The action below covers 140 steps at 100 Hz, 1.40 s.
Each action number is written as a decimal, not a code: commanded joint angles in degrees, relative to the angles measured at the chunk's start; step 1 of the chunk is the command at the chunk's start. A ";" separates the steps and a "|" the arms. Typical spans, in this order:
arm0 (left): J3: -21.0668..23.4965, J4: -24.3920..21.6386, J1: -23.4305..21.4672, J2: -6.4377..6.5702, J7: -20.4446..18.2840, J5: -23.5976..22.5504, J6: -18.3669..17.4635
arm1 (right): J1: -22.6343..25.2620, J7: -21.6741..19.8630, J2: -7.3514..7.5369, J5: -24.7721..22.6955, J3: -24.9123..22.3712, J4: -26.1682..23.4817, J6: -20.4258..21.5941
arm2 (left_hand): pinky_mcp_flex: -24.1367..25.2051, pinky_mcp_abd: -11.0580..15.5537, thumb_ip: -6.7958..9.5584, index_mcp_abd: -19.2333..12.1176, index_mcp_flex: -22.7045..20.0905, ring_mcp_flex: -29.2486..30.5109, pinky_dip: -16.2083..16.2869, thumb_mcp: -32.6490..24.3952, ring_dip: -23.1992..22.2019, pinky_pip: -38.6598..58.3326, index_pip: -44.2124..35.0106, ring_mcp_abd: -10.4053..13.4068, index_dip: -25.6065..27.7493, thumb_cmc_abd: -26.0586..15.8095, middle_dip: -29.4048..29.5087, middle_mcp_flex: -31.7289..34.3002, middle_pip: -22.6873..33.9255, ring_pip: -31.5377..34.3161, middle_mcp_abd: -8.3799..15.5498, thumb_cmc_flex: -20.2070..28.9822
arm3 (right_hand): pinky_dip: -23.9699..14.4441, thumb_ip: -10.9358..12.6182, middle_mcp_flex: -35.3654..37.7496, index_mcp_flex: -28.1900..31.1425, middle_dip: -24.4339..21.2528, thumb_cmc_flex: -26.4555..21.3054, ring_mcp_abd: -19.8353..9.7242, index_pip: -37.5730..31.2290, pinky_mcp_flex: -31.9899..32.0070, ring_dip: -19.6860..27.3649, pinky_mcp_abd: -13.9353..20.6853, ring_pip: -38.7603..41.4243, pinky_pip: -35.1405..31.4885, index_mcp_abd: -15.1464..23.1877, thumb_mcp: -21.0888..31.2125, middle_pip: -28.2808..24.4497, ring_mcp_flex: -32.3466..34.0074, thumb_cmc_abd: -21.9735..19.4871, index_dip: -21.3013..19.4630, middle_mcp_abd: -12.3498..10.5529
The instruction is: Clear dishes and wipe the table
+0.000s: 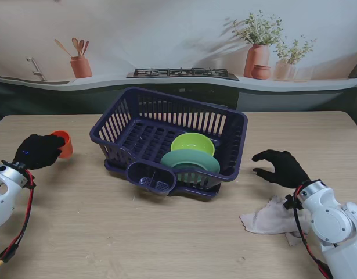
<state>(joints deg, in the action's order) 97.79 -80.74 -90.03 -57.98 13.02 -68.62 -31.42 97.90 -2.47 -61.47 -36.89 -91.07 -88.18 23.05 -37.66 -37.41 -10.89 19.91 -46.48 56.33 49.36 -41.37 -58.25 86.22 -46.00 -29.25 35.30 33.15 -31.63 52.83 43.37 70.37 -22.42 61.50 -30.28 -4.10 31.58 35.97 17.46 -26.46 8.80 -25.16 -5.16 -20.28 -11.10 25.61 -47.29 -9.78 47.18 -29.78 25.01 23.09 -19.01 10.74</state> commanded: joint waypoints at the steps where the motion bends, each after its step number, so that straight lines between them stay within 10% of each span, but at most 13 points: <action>1: 0.25 -1.70 1.30 -0.05 -1.07 0.42 -0.88 | 0.34 -0.55 -0.09 -0.01 -0.11 -0.12 0.45 | -1.02 -1.60 1.68 -6.12 -0.05 1.74 0.38 -4.30 -1.97 1.88 -11.15 -0.51 5.31 -6.07 -4.84 2.62 10.26 3.58 -7.38 5.80 | -0.80 1.17 -1.00 -0.11 0.63 1.49 -1.40 -0.16 0.79 0.26 1.97 -1.05 0.76 0.20 -0.26 0.10 -1.34 -0.44 0.33 -1.06; 70: 0.11 -5.76 10.05 -0.44 -14.88 12.22 -7.84 | 0.42 -0.40 -0.13 0.15 -0.48 -0.10 0.77 | -1.16 -1.33 1.89 -6.22 0.05 1.68 0.32 -3.04 -2.55 2.09 -10.57 -0.38 5.55 -6.35 -4.52 2.30 10.66 4.10 -7.17 6.04 | -0.81 1.16 -1.05 -0.03 0.63 1.44 -1.37 -0.13 0.78 0.25 1.97 -1.05 0.79 0.07 -0.29 0.11 -1.39 -0.40 0.30 -1.09; 140: -11.70 -7.34 21.94 0.06 -29.59 26.30 -3.23 | 0.57 0.19 -0.25 0.25 -0.91 -0.04 1.11 | -1.23 -0.85 2.05 -6.89 0.31 1.60 0.06 -2.13 -2.68 2.39 -10.46 -0.01 5.57 -6.71 -4.21 2.13 10.82 4.02 -6.89 6.16 | -0.82 1.16 -0.93 0.01 0.65 1.42 -1.46 -0.11 0.78 0.26 1.91 -1.06 0.79 0.12 -0.26 0.09 -1.32 -0.40 0.28 -1.09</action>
<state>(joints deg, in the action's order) 86.68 -86.64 -69.65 -57.79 -15.41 -42.43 -34.86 98.09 -1.73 -61.60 -36.62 -91.88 -88.12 23.77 -38.16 -37.44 -10.91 19.97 -46.48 56.39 49.38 -40.39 -59.19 86.27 -46.27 -29.07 36.37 33.12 -31.65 52.76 44.70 71.96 -22.42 61.48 -30.29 -4.10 31.58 35.97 17.47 -26.46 8.80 -25.25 -5.15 -20.28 -11.10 25.61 -47.29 -9.78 47.17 -29.78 25.01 23.09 -19.01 10.74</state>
